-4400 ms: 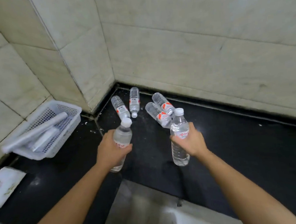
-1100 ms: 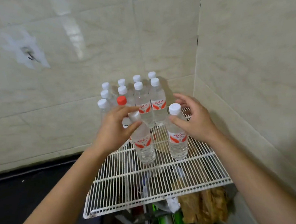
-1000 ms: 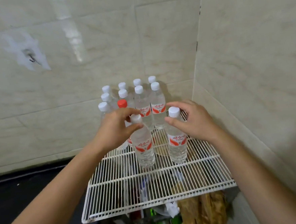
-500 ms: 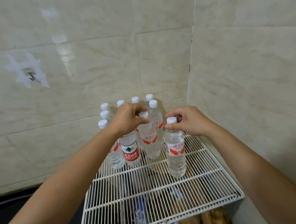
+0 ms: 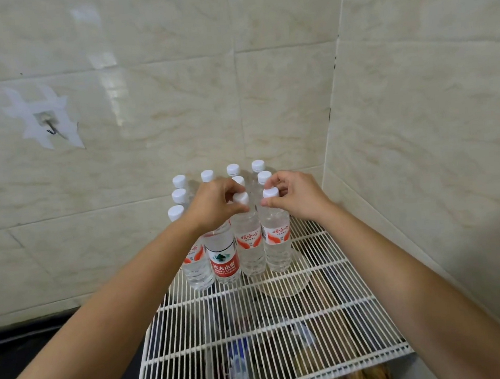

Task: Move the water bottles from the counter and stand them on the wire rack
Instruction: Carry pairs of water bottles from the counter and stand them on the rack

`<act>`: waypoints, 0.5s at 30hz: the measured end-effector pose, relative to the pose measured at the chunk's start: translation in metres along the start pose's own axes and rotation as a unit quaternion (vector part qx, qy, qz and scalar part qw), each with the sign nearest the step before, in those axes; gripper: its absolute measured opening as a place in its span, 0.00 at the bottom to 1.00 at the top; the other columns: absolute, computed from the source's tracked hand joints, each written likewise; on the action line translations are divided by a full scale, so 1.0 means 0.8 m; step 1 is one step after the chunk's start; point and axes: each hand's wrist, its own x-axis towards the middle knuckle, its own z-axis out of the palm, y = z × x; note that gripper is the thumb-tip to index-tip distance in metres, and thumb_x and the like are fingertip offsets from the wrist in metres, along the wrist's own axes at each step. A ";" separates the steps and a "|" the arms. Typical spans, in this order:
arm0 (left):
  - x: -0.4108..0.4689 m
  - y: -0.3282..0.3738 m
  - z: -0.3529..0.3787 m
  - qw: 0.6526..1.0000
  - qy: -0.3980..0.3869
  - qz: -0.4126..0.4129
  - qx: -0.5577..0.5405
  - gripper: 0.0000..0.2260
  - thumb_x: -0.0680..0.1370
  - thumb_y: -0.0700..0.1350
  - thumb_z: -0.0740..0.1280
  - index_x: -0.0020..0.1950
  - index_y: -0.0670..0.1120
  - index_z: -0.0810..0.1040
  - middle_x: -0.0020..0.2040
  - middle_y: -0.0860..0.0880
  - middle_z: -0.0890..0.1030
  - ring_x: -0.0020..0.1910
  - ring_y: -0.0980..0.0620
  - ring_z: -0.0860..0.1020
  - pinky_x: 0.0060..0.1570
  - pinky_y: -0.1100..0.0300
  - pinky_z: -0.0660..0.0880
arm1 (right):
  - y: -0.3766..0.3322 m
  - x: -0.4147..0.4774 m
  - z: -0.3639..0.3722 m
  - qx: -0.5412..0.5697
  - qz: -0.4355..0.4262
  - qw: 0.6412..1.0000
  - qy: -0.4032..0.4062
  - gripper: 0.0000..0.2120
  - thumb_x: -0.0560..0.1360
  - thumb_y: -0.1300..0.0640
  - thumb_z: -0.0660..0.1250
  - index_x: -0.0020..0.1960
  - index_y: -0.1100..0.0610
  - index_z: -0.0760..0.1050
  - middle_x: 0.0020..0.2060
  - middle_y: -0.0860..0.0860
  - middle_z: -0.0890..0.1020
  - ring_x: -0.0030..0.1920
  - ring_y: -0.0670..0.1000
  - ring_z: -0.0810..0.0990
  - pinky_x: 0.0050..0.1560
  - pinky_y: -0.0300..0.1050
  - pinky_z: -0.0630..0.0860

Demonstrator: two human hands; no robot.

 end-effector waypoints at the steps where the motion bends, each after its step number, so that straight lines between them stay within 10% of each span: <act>1: -0.001 -0.002 0.001 1.000 0.000 0.003 -0.001 0.12 0.71 0.43 0.78 0.52 0.44 0.82 0.45 0.48 0.82 0.45 0.48 0.79 0.45 0.60 0.75 | 0.001 0.002 0.000 0.000 0.000 1.000 0.000 0.19 0.67 0.50 0.82 0.55 0.49 0.81 0.51 0.48 0.86 0.50 0.45 0.84 0.55 0.45 0.81; 7: -0.003 -0.008 0.005 1.000 -0.005 0.004 0.000 0.14 0.72 0.45 0.78 0.56 0.47 0.81 0.46 0.54 0.80 0.43 0.60 0.76 0.41 0.72 0.68 | 0.004 -0.003 0.008 0.015 0.016 0.999 0.028 0.17 0.67 0.50 0.82 0.53 0.48 0.80 0.51 0.47 0.86 0.50 0.45 0.84 0.56 0.47 0.82; 15: -0.012 -0.006 -0.001 0.996 -0.029 0.031 0.078 0.20 0.74 0.50 0.75 0.64 0.46 0.78 0.60 0.49 0.81 0.59 0.50 0.77 0.52 0.67 0.69 | -0.002 -0.020 0.009 0.016 0.017 0.999 0.025 0.16 0.72 0.49 0.78 0.56 0.49 0.77 0.54 0.47 0.83 0.53 0.49 0.82 0.58 0.54 0.80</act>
